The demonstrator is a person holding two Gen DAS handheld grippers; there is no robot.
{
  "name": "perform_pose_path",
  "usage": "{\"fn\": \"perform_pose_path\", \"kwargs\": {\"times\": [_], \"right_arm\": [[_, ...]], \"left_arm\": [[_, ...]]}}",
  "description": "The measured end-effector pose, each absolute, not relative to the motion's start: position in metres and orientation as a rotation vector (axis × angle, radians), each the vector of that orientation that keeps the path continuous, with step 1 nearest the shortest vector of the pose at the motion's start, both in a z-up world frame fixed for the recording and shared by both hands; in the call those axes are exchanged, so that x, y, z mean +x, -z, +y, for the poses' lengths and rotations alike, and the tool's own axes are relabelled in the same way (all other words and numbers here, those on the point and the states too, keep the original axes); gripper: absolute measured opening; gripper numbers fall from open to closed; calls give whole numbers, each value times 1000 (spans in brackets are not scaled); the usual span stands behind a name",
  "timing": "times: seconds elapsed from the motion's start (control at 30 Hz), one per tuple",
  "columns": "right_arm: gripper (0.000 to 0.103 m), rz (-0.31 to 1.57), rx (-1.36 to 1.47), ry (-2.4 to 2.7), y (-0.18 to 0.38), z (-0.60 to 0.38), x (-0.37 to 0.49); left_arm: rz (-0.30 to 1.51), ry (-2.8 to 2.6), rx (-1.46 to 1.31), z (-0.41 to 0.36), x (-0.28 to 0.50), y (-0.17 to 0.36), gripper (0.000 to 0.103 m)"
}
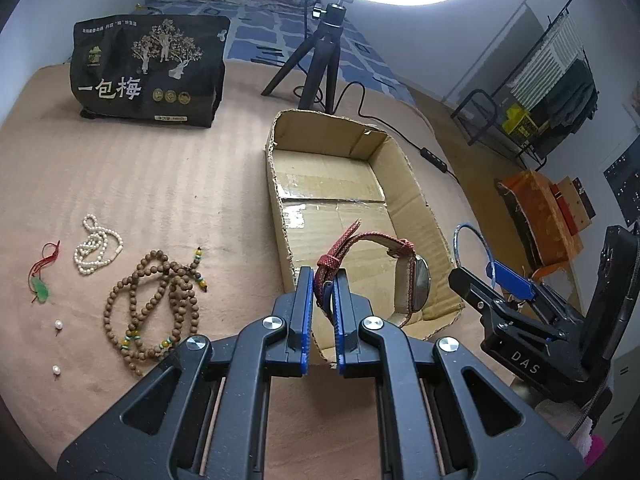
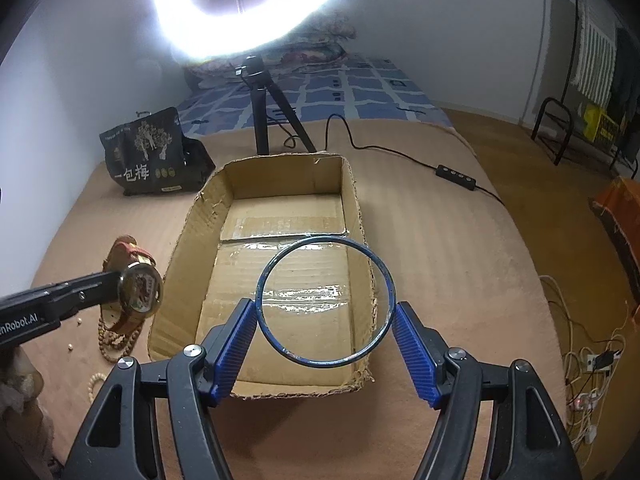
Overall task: Organize jewelry
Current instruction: 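Carry the watch and bangle into the cardboard box and open both grippers, then move the left gripper to the green jade pendant while the right approaches the wooden beads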
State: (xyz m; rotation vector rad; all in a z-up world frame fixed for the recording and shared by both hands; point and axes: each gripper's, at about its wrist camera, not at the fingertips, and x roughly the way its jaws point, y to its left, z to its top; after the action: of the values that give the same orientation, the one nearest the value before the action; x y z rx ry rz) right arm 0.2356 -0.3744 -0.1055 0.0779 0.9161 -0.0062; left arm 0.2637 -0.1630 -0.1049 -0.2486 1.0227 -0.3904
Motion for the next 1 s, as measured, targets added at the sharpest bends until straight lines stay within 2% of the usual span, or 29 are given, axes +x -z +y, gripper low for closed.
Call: {"fn": "perform_pose_path", "kwargs": {"times": [0.07, 0.17, 0.23, 0.3, 1.0], "right_arm": [[72, 913, 83, 4, 105, -376, 236], [72, 910, 89, -7, 105, -375, 234], [77, 904, 84, 3, 103, -375, 233], [84, 890, 84, 7, 100, -375, 232], [86, 824, 92, 28, 77, -372, 211]], "left_arm": [[1015, 387, -239, -164, 264, 105, 7], [1017, 399, -238, -166, 266, 107, 12], [1036, 420, -250, -167, 267, 109, 26], [1029, 416, -256, -165, 265, 108, 33], [942, 342, -167, -129, 238, 77, 33]]}}
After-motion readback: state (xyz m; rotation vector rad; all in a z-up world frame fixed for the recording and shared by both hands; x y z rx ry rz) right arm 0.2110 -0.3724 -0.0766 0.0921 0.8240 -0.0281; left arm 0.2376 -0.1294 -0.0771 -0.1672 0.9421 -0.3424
